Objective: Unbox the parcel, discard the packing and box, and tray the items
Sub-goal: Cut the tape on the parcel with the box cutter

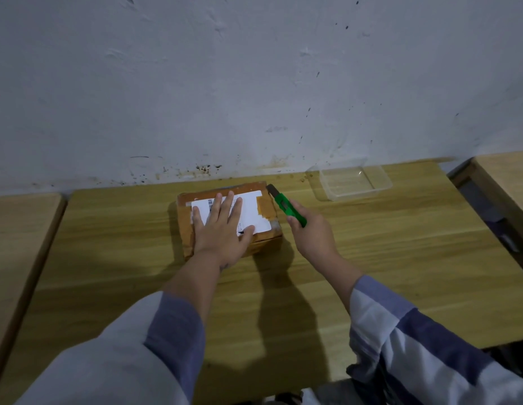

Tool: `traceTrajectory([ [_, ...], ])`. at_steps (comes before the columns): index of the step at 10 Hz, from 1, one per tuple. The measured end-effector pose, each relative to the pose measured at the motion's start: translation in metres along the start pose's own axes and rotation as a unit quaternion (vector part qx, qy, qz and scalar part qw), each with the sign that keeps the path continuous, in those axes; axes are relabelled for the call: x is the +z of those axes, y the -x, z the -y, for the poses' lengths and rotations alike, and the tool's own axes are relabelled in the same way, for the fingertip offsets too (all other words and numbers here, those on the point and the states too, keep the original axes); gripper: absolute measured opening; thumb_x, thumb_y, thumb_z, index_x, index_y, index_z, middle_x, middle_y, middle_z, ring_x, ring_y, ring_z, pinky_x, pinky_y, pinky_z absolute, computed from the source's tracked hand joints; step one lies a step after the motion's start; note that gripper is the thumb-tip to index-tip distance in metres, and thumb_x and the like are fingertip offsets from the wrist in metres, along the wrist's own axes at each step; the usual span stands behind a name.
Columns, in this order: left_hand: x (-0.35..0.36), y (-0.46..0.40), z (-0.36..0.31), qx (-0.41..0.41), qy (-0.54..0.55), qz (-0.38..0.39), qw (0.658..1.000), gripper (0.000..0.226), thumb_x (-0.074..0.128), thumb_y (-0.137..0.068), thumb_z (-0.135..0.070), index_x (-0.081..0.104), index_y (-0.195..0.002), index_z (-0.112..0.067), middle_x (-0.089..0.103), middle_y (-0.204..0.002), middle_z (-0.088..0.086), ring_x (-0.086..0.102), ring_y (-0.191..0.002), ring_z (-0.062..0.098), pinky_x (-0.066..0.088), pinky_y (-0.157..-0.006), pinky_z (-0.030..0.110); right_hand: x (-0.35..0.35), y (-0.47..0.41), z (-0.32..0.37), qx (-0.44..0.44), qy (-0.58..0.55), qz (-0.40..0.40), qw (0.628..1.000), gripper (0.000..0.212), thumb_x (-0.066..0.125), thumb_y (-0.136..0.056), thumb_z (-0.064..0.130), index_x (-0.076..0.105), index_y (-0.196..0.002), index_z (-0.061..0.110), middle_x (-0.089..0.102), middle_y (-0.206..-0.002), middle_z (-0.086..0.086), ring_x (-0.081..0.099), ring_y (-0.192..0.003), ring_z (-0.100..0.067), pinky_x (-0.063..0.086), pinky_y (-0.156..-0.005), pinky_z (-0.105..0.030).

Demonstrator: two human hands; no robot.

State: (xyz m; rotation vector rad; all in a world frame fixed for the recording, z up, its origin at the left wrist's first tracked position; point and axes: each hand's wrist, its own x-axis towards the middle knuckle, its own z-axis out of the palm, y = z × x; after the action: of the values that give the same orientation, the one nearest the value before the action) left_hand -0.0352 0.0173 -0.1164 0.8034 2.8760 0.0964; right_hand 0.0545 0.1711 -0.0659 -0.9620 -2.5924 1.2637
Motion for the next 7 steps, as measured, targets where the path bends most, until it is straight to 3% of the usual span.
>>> traceTrajectory([
  [4,0.001,-0.001,0.002,0.002,0.0,-0.003,1.0,0.071,0.011,-0.093,-0.063,-0.008,-0.151,-0.027,-0.017,-0.16,-0.004,-0.02,-0.146,0.019,-0.01,-0.112,0.06,0.007,0.004,0.008,0.018,0.004,-0.017,1.0,0.044,0.049,-0.097,0.022,0.043,-0.14,0.029,0.065,-0.124,-0.007,0.066,-0.097,-0.023,0.052,-0.067,-0.028],
  [6,0.001,-0.001,0.002,0.003,0.0,-0.003,1.0,0.071,0.011,-0.093,-0.062,-0.008,-0.151,-0.027,-0.017,-0.16,-0.003,-0.019,-0.146,0.019,-0.01,-0.112,0.06,0.002,0.002,0.012,0.026,0.001,0.015,1.0,0.044,0.048,-0.097,0.024,0.042,-0.141,0.029,0.065,-0.12,-0.007,0.066,-0.091,-0.025,0.057,-0.073,-0.037],
  [7,0.0,0.0,0.002,0.004,0.001,-0.003,1.0,0.071,0.011,-0.093,-0.062,-0.008,-0.152,-0.027,-0.016,-0.16,-0.003,-0.019,-0.146,0.02,-0.01,-0.112,0.06,-0.004,-0.003,0.014,0.041,-0.016,0.063,0.997,0.038,0.047,-0.097,0.026,0.043,-0.135,0.03,0.066,-0.091,-0.006,0.065,-0.069,-0.023,0.059,-0.071,-0.045],
])
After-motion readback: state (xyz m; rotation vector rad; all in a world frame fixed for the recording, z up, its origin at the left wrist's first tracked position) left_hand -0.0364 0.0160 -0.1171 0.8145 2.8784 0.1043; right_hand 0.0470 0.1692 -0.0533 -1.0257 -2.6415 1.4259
